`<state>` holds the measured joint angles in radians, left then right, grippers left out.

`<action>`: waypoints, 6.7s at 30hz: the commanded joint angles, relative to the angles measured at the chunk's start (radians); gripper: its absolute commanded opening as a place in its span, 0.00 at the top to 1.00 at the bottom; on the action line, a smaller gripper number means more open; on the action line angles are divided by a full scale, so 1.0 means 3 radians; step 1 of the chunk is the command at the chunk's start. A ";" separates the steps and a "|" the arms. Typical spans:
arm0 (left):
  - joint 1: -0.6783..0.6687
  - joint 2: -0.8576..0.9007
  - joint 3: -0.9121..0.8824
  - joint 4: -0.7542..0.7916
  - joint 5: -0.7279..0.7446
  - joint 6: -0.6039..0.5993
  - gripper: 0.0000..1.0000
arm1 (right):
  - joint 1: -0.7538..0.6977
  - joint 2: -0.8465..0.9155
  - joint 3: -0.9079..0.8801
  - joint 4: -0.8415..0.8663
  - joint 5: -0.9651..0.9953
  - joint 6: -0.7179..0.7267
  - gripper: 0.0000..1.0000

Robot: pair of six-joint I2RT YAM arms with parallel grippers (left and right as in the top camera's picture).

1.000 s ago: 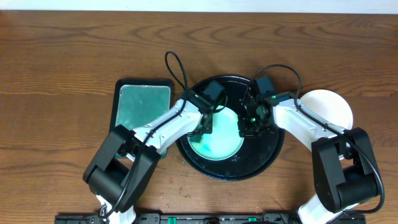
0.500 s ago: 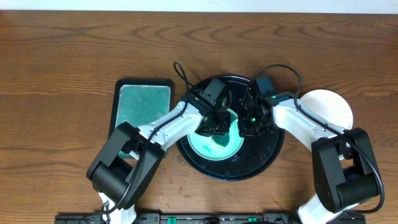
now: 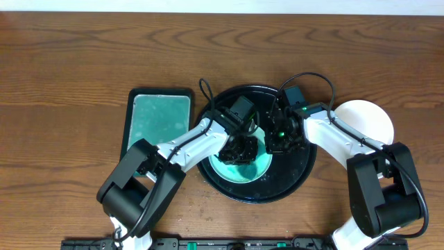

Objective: Clean dirty plates on tray and stack at the side
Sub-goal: 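Scrub the held pale green plate with the sponge in the left gripper, then return the sponge with the left gripper to the water tray, then lift the pale green plate with the right gripper over the water tray, then hold the plate tilted over the water tray to drain it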

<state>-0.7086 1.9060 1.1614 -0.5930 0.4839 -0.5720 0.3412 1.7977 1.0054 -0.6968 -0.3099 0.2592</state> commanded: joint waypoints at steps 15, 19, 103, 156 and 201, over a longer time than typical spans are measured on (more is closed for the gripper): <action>0.0043 -0.0051 0.0205 -0.0978 -0.2888 0.0011 0.93 | 0.0034 0.0098 -0.0025 -0.0006 0.0058 -0.0008 0.99; 0.0043 -0.0050 0.0201 -0.0785 -0.2510 0.0011 0.93 | 0.0034 0.0098 -0.0025 -0.0006 0.0060 -0.0008 0.99; 0.2054 -0.0474 0.0183 -0.1059 -0.1486 0.0662 0.74 | 0.0022 0.0098 -0.0025 0.0008 0.0245 0.0057 0.99; 0.2153 -0.2981 0.0206 -0.1537 -0.1264 0.0710 0.21 | 0.2160 0.0038 0.1742 0.1803 0.3184 -0.1602 0.99; 0.2153 -0.2981 0.0206 -0.1537 -0.1264 0.0710 0.20 | 0.2555 0.0036 0.1742 0.2275 0.4161 -0.2344 0.99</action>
<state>-0.0662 1.0100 1.2072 -1.0512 0.1028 -0.3649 1.1023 1.8324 1.5173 -0.0242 0.9169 -0.4362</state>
